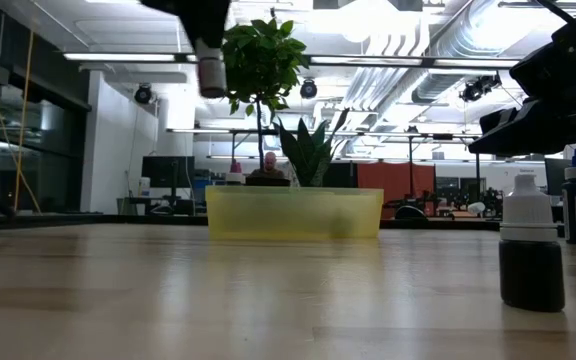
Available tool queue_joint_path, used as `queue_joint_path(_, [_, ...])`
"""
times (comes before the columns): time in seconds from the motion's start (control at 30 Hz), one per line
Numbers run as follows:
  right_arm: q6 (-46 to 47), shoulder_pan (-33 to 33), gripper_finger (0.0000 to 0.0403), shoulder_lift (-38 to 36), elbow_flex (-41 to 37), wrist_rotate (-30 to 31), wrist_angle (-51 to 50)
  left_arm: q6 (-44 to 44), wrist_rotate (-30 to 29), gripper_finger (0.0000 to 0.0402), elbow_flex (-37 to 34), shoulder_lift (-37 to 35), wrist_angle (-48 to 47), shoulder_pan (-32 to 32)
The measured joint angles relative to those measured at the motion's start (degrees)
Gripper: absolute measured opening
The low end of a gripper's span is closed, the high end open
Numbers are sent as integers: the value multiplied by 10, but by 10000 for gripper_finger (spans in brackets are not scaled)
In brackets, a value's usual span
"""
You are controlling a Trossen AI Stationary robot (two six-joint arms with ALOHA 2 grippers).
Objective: Pick & Place food coloring
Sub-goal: Put the small black food coloring bottle into the yellow bin
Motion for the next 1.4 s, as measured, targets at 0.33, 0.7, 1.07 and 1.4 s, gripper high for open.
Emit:
queue_joint_path(0.33, [0,0,0,0,0,0,0,185,-52,22,38,0,-55,124])
queue_joint_path(0.7, [0,0,0,0,0,0,0,426,-61,25,38,11,2,258])
queue_joint_path(1.07, [0,0,0,0,0,0,-1,554,-33,25,38,61,81,320])
queue_joint_path(1.4, [0,0,0,0,0,0,-1,513,-3,26,39,105,149,354])
